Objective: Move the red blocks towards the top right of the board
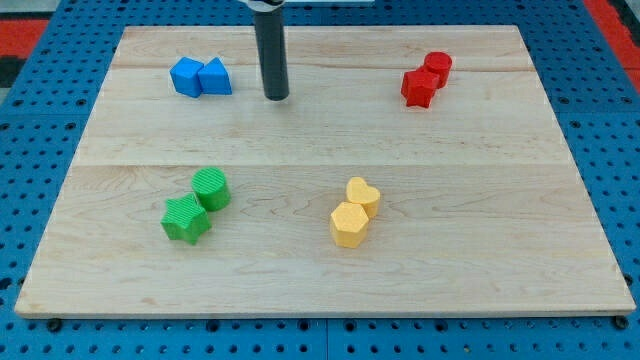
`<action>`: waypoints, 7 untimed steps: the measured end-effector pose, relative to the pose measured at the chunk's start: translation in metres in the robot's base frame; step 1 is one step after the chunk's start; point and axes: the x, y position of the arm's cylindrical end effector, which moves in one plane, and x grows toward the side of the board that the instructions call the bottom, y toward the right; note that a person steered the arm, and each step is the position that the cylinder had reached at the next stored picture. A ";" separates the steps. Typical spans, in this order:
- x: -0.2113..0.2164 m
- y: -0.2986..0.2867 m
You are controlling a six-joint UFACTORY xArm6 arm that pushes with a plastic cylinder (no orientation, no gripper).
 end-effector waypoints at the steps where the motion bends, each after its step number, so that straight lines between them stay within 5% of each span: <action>1: 0.015 0.056; 3: 0.041 0.129; 5: -0.008 0.174; 7: -0.014 0.206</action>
